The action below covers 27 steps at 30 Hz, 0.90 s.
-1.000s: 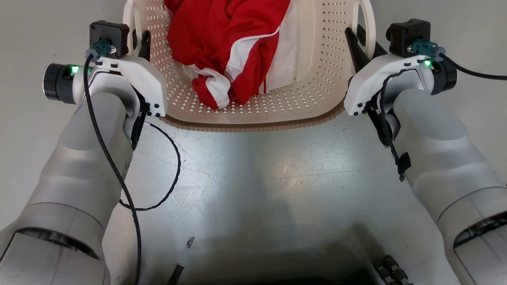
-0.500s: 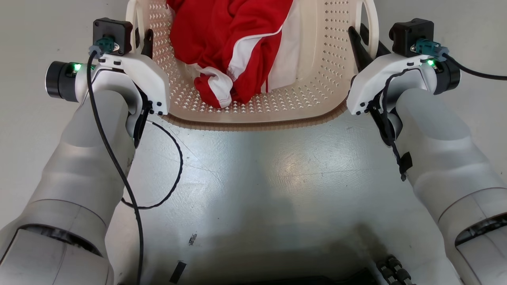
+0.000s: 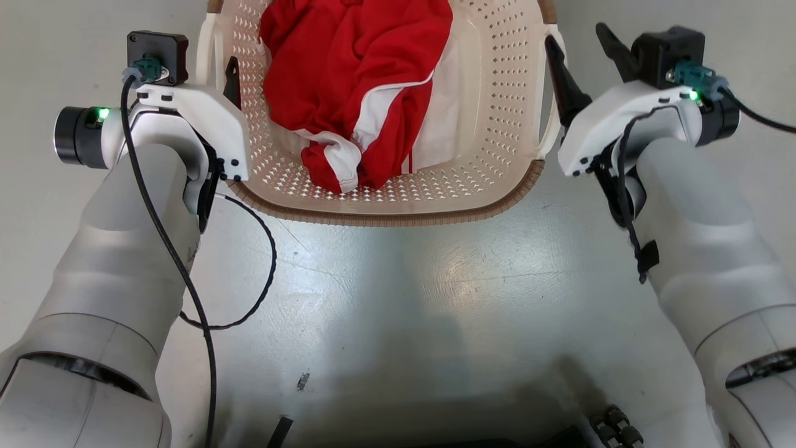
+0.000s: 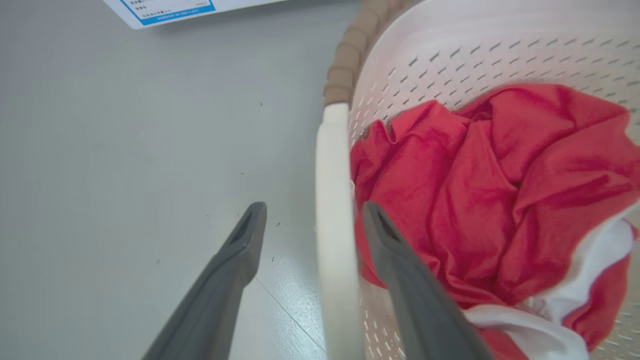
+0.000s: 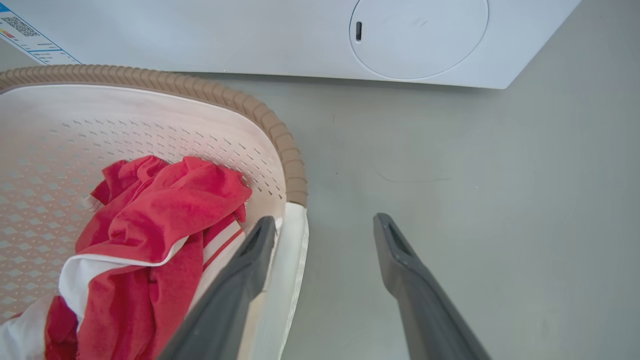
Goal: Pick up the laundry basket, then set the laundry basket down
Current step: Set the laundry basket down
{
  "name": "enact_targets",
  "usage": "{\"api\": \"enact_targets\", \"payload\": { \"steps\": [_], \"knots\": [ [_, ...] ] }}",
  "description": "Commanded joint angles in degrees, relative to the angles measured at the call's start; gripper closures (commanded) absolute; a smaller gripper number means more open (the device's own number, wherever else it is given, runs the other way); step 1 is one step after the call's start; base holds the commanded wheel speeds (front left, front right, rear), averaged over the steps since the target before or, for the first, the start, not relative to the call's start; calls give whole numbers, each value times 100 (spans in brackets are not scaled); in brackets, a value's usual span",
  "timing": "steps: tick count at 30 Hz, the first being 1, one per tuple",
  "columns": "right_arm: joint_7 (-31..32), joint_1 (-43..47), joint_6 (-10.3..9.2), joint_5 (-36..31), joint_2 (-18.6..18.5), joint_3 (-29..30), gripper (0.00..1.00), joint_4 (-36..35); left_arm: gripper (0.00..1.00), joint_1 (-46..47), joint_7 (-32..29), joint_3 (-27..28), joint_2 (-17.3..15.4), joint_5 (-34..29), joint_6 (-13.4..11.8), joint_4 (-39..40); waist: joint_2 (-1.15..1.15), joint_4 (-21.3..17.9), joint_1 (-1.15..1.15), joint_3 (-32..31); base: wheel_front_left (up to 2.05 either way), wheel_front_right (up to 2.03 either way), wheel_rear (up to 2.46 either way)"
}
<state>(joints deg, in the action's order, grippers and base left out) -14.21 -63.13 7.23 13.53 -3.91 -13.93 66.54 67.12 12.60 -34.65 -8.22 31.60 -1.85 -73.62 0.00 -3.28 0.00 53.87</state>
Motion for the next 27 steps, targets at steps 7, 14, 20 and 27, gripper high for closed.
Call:
{"api": "enact_targets", "payload": {
  "steps": [7, 14, 20, 27],
  "knots": [
    [-79, 521, 25, -211, 103, 159, 0, -389, 0, -178, -44, 95, -166, 114, -90, 2, 0, 7, 0, -140, 0, 0, 0],
    [-79, 759, 25, -306, 103, 232, 0, -598, 0, -279, -35, 90, -148, 180, -73, -9, 0, 27, 0, -351, 0, 0, 0],
    [-79, 962, 25, -421, 103, 268, 0, -758, 0, -399, 111, 111, -87, 242, -16, 7, 0, 61, 0, -662, 0, 0, 0],
    [-79, 1272, 25, -579, 103, 334, 0, -922, 0, -733, 228, 197, 4, 315, 55, 235, 0, 141, 0, -1204, 0, 0, 0]
  ]
}}
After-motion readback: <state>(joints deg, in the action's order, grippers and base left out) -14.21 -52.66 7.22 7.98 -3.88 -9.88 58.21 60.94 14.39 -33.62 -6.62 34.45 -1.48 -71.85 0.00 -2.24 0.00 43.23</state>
